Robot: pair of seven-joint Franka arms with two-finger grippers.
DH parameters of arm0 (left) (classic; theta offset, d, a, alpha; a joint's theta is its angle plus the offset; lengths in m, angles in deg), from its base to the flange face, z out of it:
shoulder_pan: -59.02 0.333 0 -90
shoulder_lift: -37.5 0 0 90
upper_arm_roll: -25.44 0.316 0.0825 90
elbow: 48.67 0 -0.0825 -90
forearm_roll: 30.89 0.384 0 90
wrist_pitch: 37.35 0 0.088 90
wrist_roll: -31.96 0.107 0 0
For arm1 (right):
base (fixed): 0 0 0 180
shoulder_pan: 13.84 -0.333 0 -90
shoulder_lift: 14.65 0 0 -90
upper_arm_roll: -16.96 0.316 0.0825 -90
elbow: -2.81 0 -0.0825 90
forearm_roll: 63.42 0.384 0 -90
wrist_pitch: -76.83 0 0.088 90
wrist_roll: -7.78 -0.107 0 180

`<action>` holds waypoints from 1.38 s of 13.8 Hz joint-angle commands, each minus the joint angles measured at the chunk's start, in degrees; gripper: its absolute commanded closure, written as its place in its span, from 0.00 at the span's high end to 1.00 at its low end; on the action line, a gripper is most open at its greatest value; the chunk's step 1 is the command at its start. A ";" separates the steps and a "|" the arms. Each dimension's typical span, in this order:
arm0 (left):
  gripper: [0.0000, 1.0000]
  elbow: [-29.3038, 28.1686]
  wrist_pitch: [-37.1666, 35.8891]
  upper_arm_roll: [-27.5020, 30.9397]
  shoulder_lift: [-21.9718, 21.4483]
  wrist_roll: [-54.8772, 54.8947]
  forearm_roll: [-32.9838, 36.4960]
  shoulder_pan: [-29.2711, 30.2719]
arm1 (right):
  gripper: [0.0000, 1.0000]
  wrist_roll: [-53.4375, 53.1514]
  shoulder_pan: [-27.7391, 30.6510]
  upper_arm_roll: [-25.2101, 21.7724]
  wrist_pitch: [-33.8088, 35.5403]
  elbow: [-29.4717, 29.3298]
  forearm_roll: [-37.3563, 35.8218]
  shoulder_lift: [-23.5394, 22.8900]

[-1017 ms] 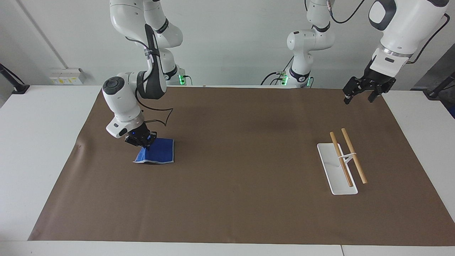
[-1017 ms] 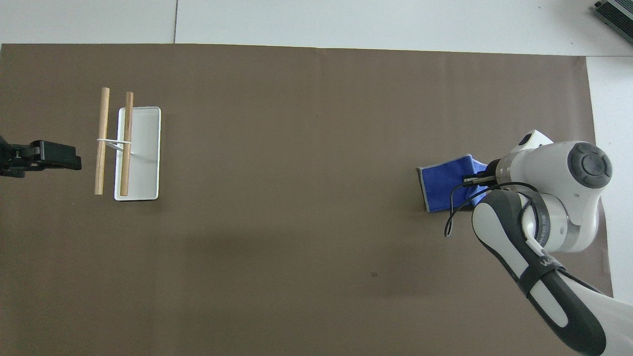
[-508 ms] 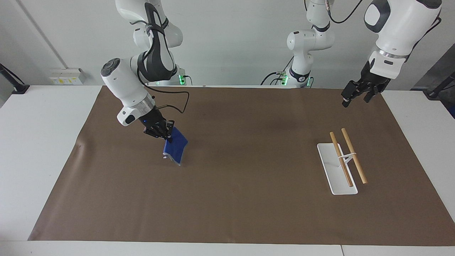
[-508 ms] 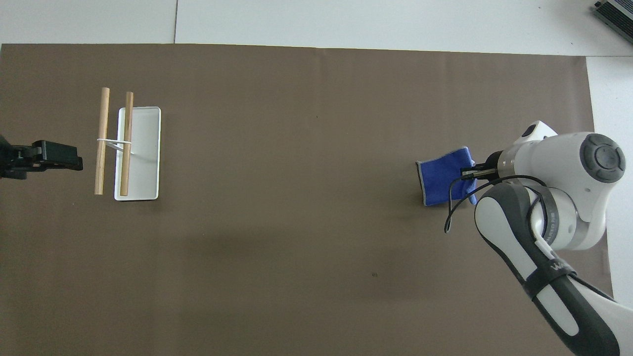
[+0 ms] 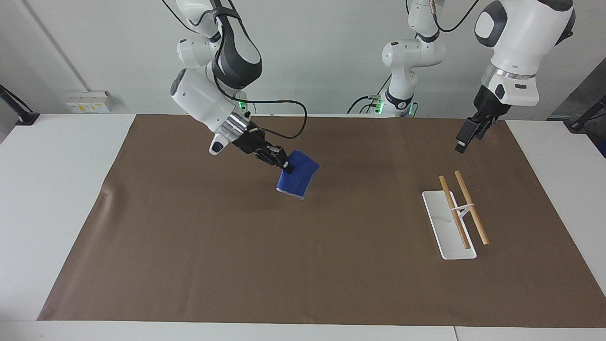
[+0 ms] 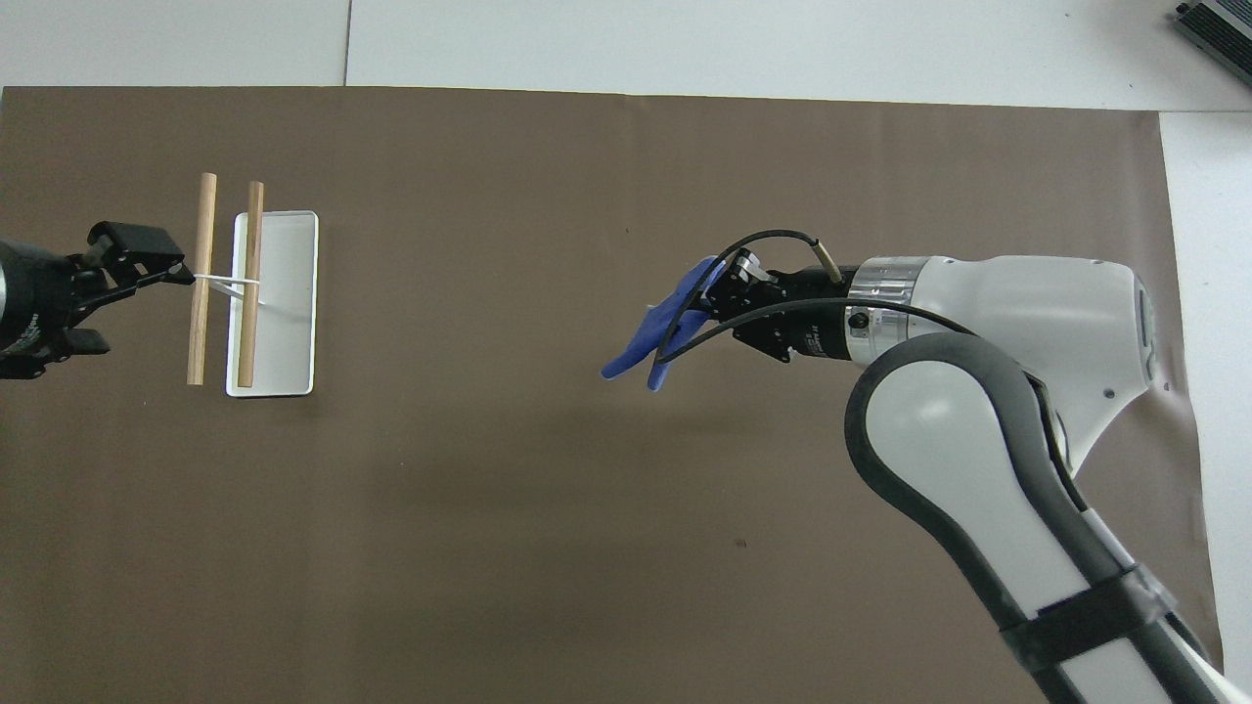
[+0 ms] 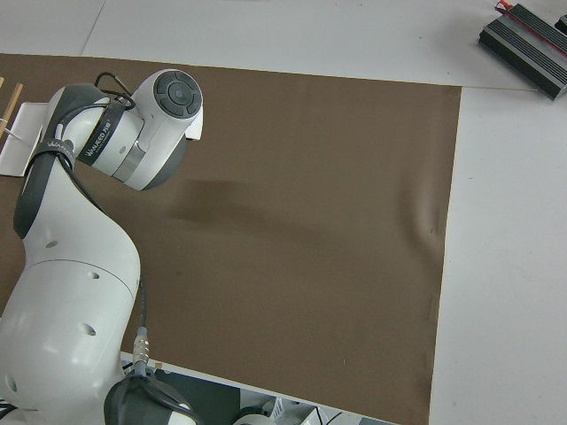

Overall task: Right arm passes towel to left arm to hang
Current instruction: 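Carry the towel with the right gripper while the left gripper approaches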

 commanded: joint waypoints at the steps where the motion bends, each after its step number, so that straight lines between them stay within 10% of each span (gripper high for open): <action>1: 1.00 -3.55 4.15 -0.17 -2.61 -10.82 -0.58 -0.54 | 0.00 -6.16 -4.82 -0.01 -6.35 -1.34 9.70 -1.39; 6: 1.00 -7.05 8.10 -2.28 -4.01 -24.98 -0.76 -0.71 | 0.00 -11.43 -9.56 0.78 -10.05 -3.00 26.95 -1.65; 19: 1.00 -10.85 16.21 -12.64 -5.87 -51.97 -2.08 -1.07 | 0.00 -27.97 -17.22 0.96 -21.14 -9.25 27.41 -6.75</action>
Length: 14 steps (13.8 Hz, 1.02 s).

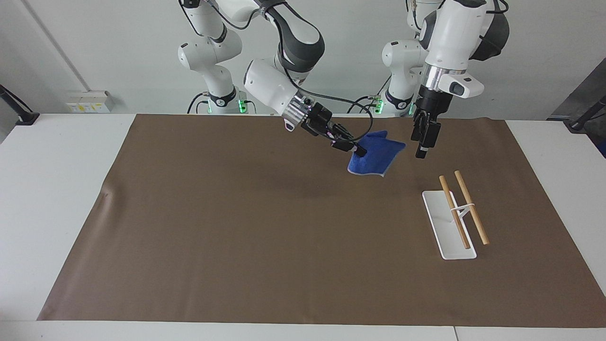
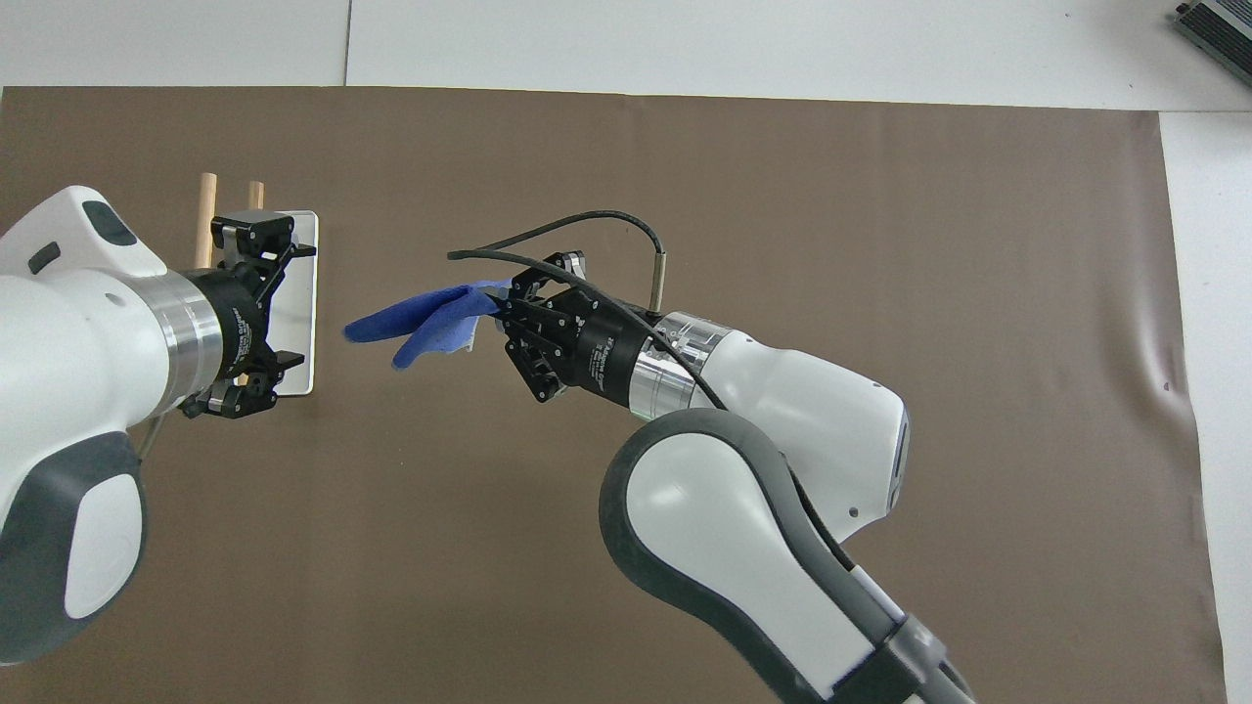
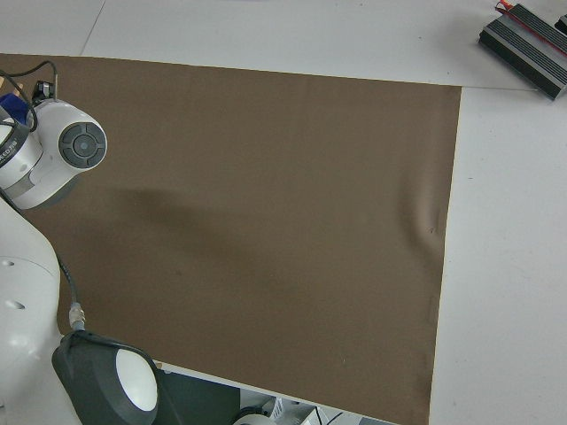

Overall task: Right arm passes towel to left arm to hang
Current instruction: 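Carry the towel with the right gripper while the left gripper approaches, then close the left gripper on the towel held by the right gripper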

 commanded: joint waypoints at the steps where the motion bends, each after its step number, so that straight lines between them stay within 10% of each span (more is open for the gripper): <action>1: 1.00 -2.06 1.66 -0.59 -1.78 -2.56 -1.00 -0.37 | 0.00 -1.33 0.00 0.30 -0.21 -1.12 1.19 -0.65; 14: 1.00 -4.34 7.02 -2.44 -0.90 -5.64 -1.96 -0.37 | 0.00 -1.25 0.00 0.21 -0.12 -1.03 0.92 -0.65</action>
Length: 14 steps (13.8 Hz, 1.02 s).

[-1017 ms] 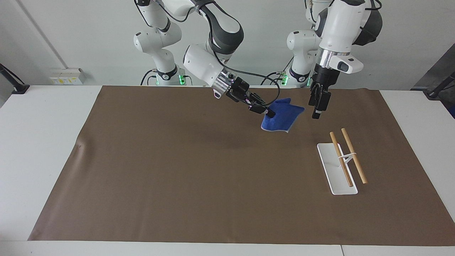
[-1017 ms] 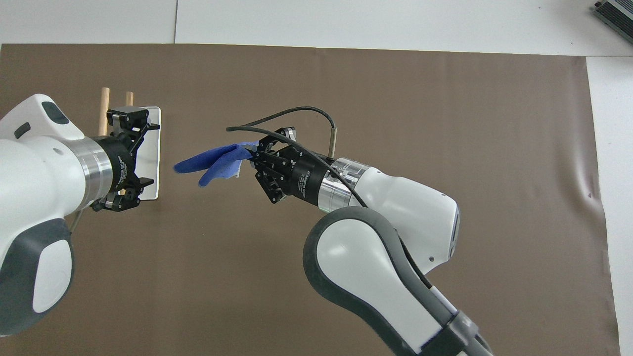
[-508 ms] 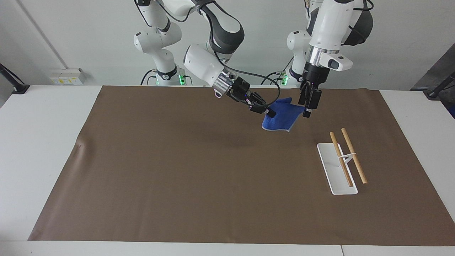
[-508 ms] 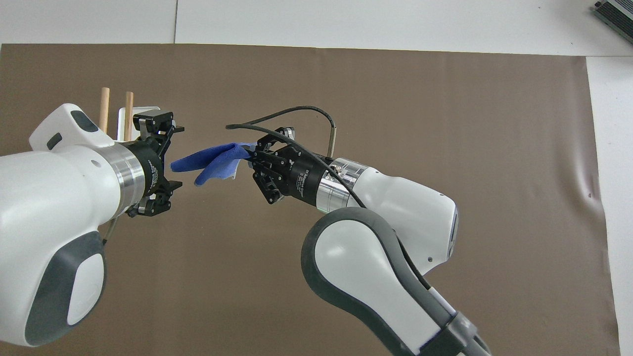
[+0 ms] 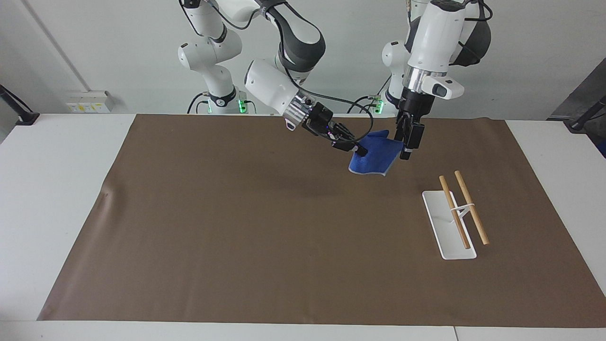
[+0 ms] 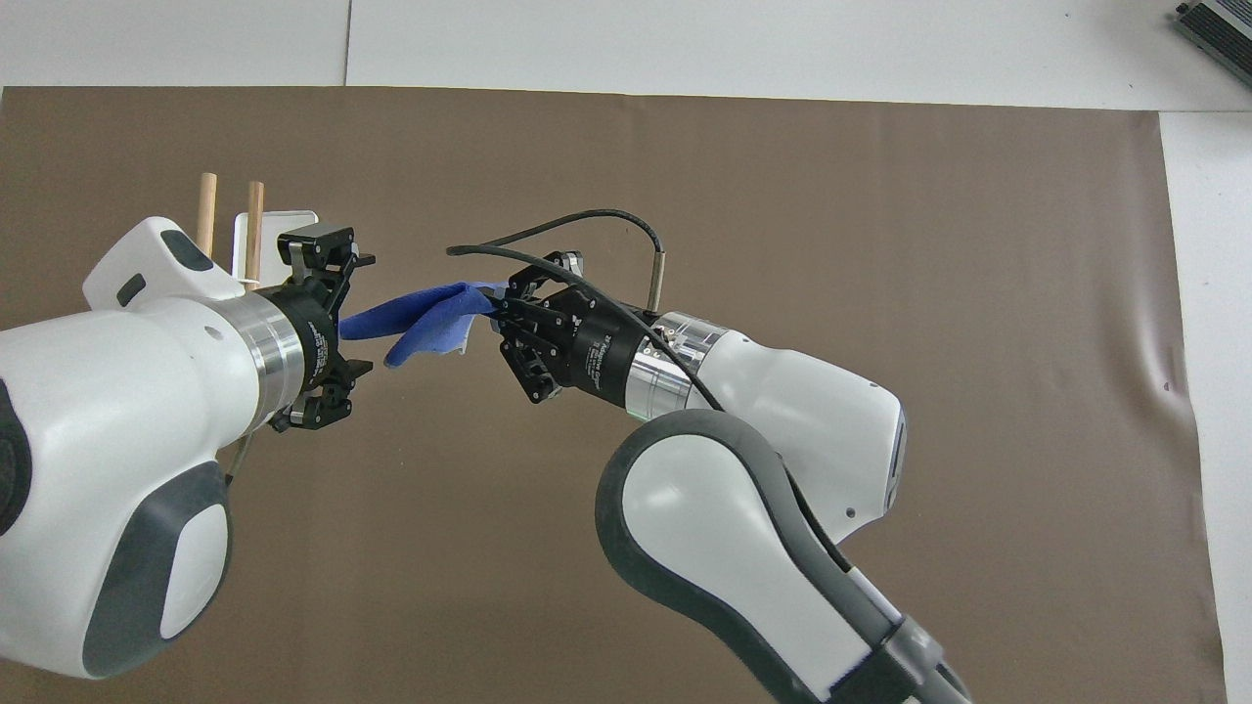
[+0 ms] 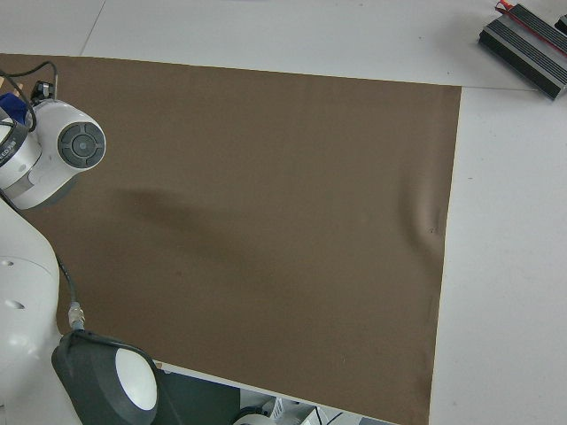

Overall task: Right arm passes towel to left arm to hang
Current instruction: 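Close the left gripper on the towel held by the right gripper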

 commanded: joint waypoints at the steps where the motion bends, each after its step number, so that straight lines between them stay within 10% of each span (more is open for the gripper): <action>1: 0.96 -1.85 1.84 0.25 -0.89 -0.54 -1.02 -0.44 | 0.00 -0.42 0.11 0.20 -0.13 -0.88 0.92 -0.53; 12: 0.00 -1.85 1.14 -0.02 -0.98 1.04 -1.02 -0.44 | 0.00 0.02 -0.77 0.29 -0.75 -0.97 0.92 -0.53; 14: 0.00 -1.85 1.14 -0.02 -0.98 2.09 -1.02 -0.44 | 0.00 0.02 -0.77 0.29 -0.75 -0.97 0.83 -0.53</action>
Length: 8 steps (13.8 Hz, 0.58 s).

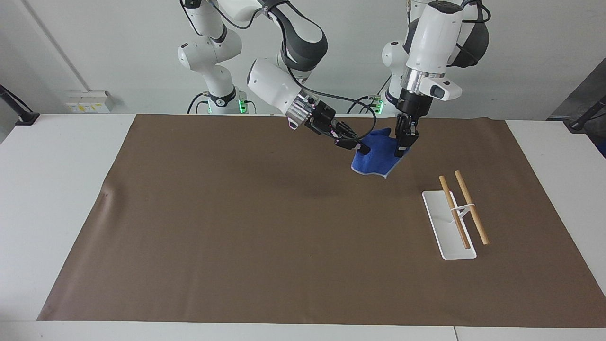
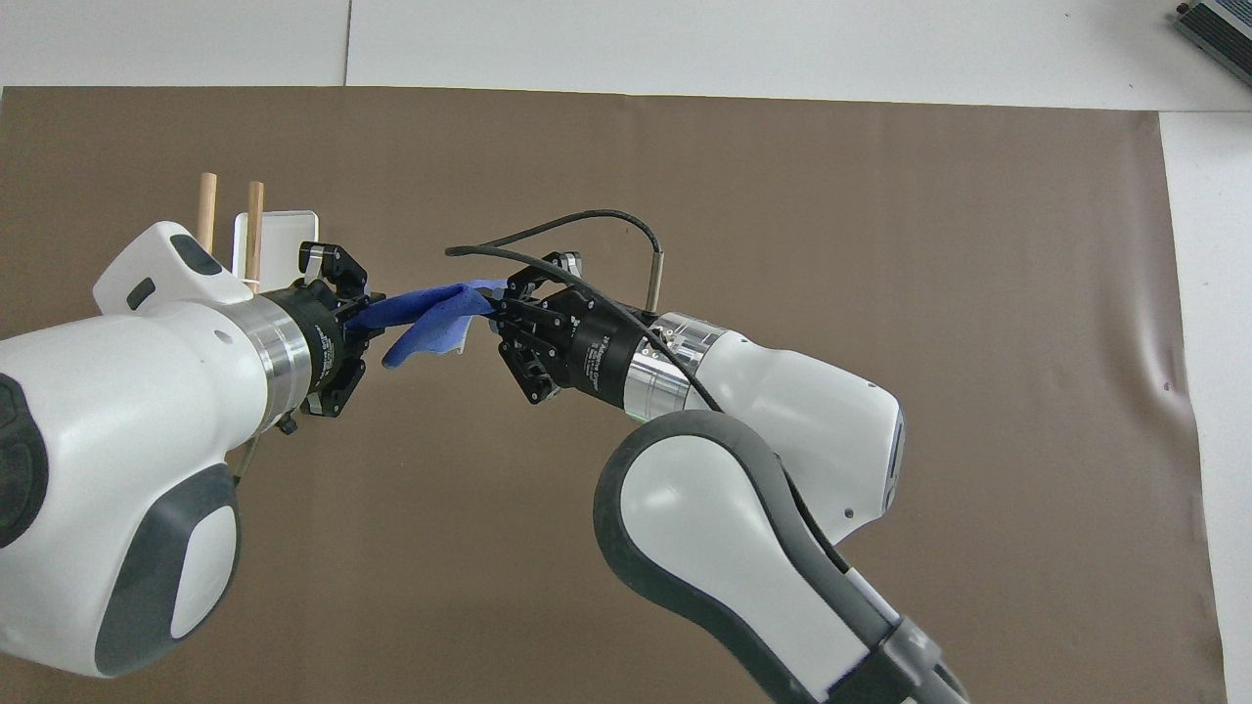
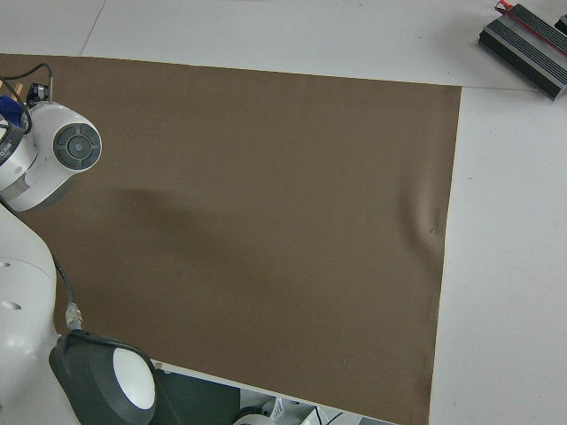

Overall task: Right arm passes towel to left arm to hang
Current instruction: 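Close the left gripper on the towel held by the right gripper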

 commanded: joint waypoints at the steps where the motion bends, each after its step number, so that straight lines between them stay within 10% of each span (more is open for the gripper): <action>1: 0.00 -1.38 0.80 0.32 -0.90 2.73 -1.01 -0.44 | 0.00 0.02 0.02 0.27 -0.75 -0.91 0.83 -0.49; 8: 0.00 -1.38 1.07 0.49 -0.81 10.45 -1.01 -0.35 | 0.09 1.16 0.10 0.27 -0.84 -0.82 0.30 -0.49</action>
